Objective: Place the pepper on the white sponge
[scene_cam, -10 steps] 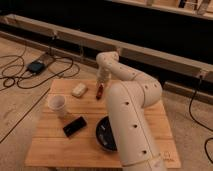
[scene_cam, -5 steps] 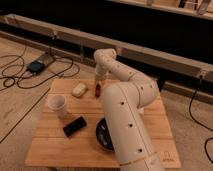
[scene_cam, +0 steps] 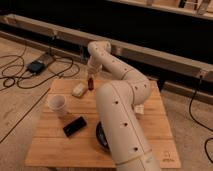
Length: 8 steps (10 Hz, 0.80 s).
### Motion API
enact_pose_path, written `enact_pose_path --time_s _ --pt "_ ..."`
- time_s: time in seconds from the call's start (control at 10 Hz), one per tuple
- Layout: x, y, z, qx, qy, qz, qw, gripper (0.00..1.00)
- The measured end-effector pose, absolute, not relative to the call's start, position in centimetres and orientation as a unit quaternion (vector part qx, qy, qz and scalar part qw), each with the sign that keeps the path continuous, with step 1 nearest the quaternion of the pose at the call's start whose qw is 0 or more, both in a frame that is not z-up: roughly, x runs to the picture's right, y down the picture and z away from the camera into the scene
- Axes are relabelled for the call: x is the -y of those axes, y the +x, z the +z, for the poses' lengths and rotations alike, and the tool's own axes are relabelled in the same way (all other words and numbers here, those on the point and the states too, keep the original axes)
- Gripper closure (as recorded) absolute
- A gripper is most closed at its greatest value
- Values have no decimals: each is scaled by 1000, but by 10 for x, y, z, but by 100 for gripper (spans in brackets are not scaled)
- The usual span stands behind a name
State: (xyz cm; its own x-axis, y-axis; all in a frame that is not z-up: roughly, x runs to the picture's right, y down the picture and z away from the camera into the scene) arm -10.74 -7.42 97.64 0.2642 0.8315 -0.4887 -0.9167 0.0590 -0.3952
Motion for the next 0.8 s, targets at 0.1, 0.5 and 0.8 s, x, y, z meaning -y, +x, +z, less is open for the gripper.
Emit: enact_pose_path --time_s 0.1,0.5,0.8 --pt "80 -122 974 -48 -332 594 731 100" --pt "77 -165 974 -5 -362 565 741 100" --pt "59 -176 982 0 -385 553 739 100"
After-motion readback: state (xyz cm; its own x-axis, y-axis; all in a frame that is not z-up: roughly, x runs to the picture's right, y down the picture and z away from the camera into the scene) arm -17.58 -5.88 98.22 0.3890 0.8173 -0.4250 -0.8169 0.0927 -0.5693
